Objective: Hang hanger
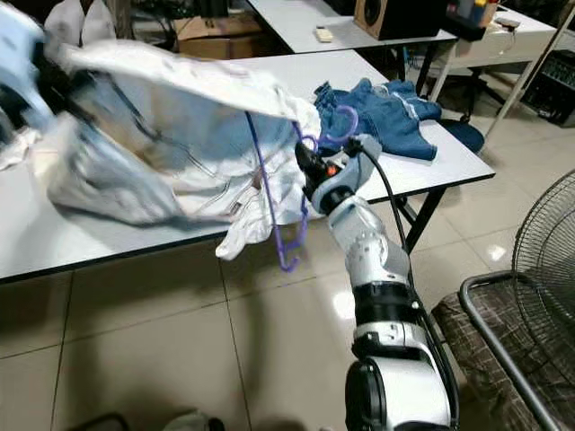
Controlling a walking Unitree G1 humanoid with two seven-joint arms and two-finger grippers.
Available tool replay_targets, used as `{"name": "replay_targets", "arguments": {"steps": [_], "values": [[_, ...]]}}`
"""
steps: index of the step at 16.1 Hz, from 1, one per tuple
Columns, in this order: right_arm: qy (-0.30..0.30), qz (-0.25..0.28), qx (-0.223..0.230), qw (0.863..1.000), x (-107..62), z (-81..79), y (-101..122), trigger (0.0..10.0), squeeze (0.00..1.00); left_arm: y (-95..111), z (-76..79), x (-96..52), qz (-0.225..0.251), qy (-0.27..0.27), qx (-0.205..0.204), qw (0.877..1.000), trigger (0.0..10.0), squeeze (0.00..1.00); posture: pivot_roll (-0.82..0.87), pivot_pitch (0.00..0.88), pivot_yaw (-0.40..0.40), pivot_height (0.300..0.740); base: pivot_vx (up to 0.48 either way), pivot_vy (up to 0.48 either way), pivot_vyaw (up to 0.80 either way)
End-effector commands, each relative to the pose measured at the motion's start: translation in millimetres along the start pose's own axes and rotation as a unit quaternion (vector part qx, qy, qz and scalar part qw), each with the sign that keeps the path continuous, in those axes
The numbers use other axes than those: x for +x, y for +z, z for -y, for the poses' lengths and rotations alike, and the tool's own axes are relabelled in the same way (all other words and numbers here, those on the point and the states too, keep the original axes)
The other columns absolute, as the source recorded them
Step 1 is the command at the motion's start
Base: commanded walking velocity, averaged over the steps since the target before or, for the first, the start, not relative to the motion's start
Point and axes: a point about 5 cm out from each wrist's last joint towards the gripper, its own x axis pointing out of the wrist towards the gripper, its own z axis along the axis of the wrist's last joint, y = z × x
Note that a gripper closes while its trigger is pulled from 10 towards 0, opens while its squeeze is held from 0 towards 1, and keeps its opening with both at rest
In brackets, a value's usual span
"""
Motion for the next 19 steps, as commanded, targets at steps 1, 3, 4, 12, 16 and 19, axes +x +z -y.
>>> {"name": "replay_targets", "arguments": {"steps": [1,3,4,12,16,19], "values": [[0.014,-0.021,-0.024,0.999,-2.2,-3.1,-2.5,10.0,0.00,12.6,-13.8,-4.8,0.021,0.034,0.013,0.999,0.0,0.00,-0.06,0.000,-0.010,0.740,0.000,0.000,0.00],[0.043,-0.045,-0.051,0.997,-5.0,-14.2,-13.3,10.0,0.00,12.2,-14.2,-3.3,0.024,0.041,0.015,0.999,0.0,0.00,-0.05,0.000,-0.009,0.740,0.000,0.000,0.00],[0.042,-0.028,-0.043,0.998,-6.4,-16.0,-10.8,10.0,0.00,11.1,-13.1,-1.2,0.022,0.042,0.016,0.999,0.0,0.00,-0.05,0.000,-0.006,0.740,0.000,0.000,0.00],[0.041,0.074,0.007,0.996,-22.0,-22.9,23.3,10.0,0.00,-32.5,12.4,3.2,-0.077,-0.042,0.013,0.996,0.0,0.00,-0.07,0.000,0.015,0.740,0.000,0.000,0.00],[0.053,0.101,0.131,0.985,15.2,-36.2,34.8,10.0,0.00,-41.5,38.2,-19.5,-0.136,-0.249,-0.032,0.958,0.0,0.00,-0.04,0.000,0.002,0.740,0.000,0.000,0.00],[0.039,0.102,0.208,0.972,39.7,-44.3,30.2,10.0,0.00,-2.2,45.2,-15.8,-0.060,-0.307,-0.105,0.944,0.0,0.00,0.03,0.000,-0.004,0.740,0.000,0.000,0.00]]}}
